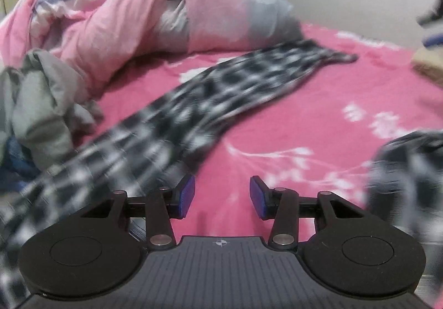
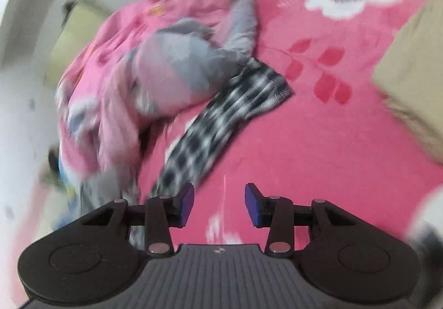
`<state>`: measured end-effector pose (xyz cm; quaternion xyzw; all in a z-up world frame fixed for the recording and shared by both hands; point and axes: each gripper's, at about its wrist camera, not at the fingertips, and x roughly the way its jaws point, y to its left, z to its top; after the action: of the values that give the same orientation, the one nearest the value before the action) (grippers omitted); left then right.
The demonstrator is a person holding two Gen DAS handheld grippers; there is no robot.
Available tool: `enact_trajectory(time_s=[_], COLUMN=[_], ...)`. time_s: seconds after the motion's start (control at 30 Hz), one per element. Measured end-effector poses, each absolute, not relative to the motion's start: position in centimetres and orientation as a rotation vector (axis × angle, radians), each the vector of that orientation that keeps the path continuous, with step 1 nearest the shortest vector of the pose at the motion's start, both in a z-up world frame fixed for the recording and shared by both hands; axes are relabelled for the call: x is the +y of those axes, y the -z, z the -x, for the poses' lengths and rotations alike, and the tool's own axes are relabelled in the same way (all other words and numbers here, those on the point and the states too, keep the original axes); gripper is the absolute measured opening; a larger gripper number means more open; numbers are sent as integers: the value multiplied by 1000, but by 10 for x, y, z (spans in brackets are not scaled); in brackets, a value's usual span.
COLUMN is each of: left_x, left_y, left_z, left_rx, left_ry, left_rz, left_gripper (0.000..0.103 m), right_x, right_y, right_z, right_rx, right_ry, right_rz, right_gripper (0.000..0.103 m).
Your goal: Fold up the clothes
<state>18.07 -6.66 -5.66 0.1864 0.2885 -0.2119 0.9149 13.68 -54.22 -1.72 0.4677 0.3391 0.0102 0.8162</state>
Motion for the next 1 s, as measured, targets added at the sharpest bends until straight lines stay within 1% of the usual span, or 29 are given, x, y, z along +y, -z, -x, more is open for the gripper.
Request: enact_trajectory(time_s=[0.17,0.33,0.37,0.43,0.47,0.67,0.8,0.9,1.0], left_x=[-69,-64,-64,-63,-62,-59,-62,-66,-68], left_y=[74,84,85,87,87,76,72,72,70], left_z=[-206,-209,-208,-206,-205,-204,-206,-201,-190], left_rx=[598,579,568,554,549,522,531,532,517], left_ry=[394,408,413,420,422,469,535,577,633], left_rz=[-486,-516,-524,-531,-529,-503,-475,-479,-497], left_gripper=[44,44,44,43,43,43,43,43,43], right_x=[-570,-586,-587,-589,-590,-604,-613,-617,-622], right_y=[82,131,138,140,137,74,65,80,88], right_z=[-221,-266,-273,-283,-284,-253,-250,-258,-254], right_rx=[748,702,686,652,639,432,475,560,564], right_ry=[113,240,249,250,255,242,298,352,352], right_rz=[-1190,-1314,-1333,-1322,-1292,-1135,-1065,-1069,-1116], right_gripper=[43,43,41,26,4,4,5,5,5])
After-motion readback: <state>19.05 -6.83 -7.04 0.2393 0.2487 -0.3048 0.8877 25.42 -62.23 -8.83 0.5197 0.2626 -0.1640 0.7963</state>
